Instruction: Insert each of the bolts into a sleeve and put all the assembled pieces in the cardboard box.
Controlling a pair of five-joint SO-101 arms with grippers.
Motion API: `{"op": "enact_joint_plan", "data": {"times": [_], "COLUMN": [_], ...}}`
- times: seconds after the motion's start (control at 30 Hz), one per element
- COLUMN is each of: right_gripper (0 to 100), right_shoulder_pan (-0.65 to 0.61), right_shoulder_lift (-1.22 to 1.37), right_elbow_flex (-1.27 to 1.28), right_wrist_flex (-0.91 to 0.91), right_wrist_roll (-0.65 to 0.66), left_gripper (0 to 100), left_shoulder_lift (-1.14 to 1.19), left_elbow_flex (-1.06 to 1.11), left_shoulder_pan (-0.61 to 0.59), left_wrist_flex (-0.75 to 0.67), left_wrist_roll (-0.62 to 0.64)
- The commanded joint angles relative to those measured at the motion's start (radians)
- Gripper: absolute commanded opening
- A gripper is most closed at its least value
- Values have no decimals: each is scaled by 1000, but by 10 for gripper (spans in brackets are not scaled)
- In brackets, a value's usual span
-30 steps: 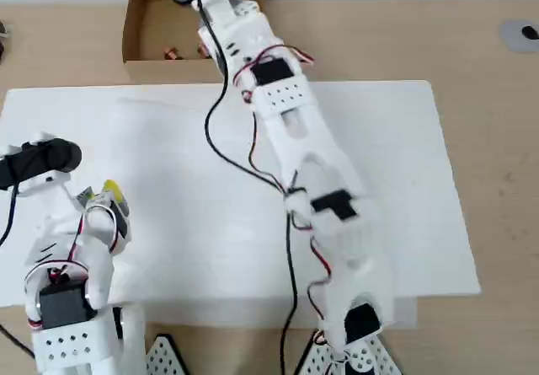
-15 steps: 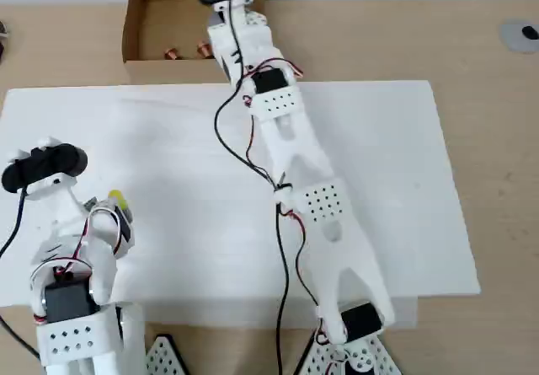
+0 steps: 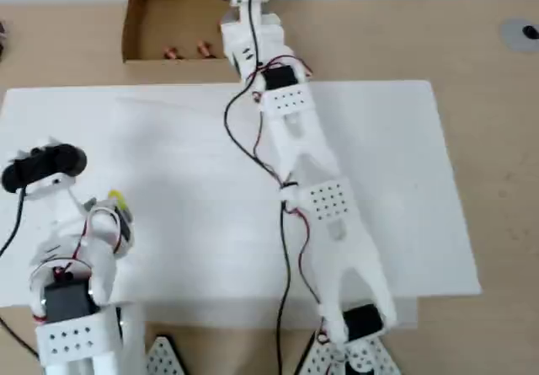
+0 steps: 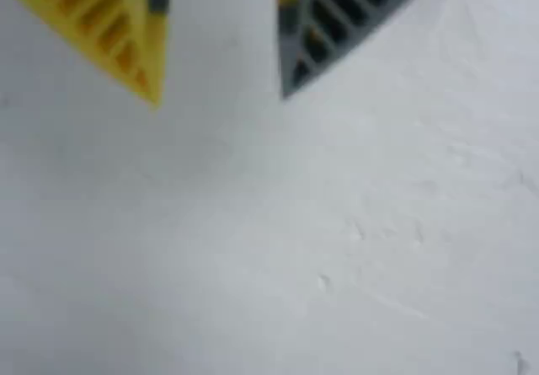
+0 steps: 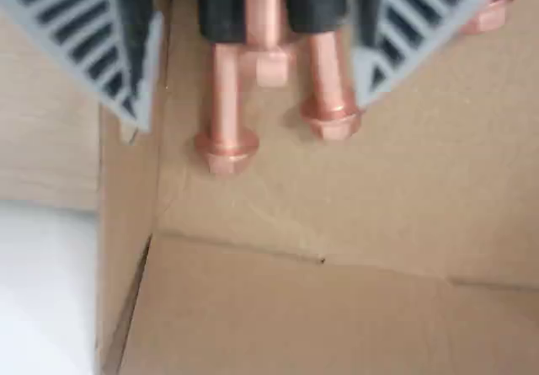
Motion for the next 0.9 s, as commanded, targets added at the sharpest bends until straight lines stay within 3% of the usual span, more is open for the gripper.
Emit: {"op": "enact_joint_plan", "data": {"times": [0.0,0.2,0.3,0.37,0.57,0.8,0.87], "right_gripper": [202,200,154,24,11,11,11], "right_shoulder_pan": [13,16,30,41,79,79,110], "right_shoulder_lift": [-31,-65,-136,-200,-427,-705,-786], "right_elbow_flex": [-68,-170,-317,-381,-360,-374,-372], "right_wrist_flex": [5,166,377,514,890,1280,1274], "right_wrist_roll": [-6,-37,-89,-109,-103,-18,32], "left_gripper": [106,106,105,105,105,103,103], "left_shoulder_lift": [-8,-8,-7,-7,-7,-7,-8], "left_elbow_flex": [-9,0,25,48,104,183,184], "left_shoulder_pan": [-9,-8,0,0,3,158,215], "left_wrist_flex": [-20,-20,-31,-52,-71,-68,-69], "left_wrist_roll": [8,8,9,9,2,0,0]}}
